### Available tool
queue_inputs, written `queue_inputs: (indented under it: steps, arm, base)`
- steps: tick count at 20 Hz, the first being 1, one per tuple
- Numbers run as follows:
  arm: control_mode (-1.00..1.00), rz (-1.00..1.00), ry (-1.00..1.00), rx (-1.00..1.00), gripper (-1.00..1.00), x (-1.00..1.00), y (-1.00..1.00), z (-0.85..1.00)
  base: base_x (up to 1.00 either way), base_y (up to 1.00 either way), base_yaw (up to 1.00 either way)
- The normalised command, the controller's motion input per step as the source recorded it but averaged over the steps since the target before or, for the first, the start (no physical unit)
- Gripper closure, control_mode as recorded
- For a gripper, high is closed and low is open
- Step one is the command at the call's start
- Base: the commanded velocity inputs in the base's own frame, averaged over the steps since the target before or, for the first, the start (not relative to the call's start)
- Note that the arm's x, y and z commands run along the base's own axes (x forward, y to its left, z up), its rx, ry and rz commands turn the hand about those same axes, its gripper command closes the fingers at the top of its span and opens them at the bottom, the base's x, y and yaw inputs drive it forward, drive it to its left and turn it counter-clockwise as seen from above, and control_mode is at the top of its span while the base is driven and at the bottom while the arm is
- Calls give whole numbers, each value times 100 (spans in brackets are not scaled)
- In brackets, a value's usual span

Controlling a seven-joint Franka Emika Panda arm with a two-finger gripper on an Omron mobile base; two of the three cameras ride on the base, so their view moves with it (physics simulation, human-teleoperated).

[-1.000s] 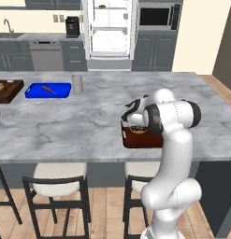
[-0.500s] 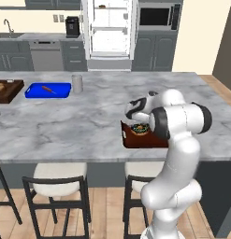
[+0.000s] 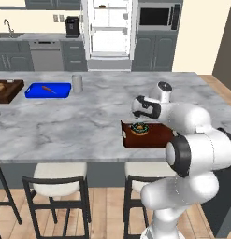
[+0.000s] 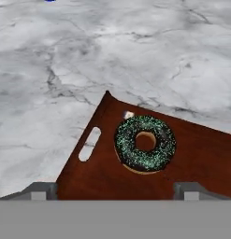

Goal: Take the donuts from the fridge and place them on the empty tray on the dining counter.

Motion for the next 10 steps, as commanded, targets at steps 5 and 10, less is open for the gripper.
queue_inputs:
  steps: [5, 10]
  arm:
    - [-100, -2, -43, 0, -100, -100, -46, 100]
    - [-100, -10, -37, 0, -100, -100, -32, 100]
  base:
    - [0, 0, 0]
    - [0, 0, 0]
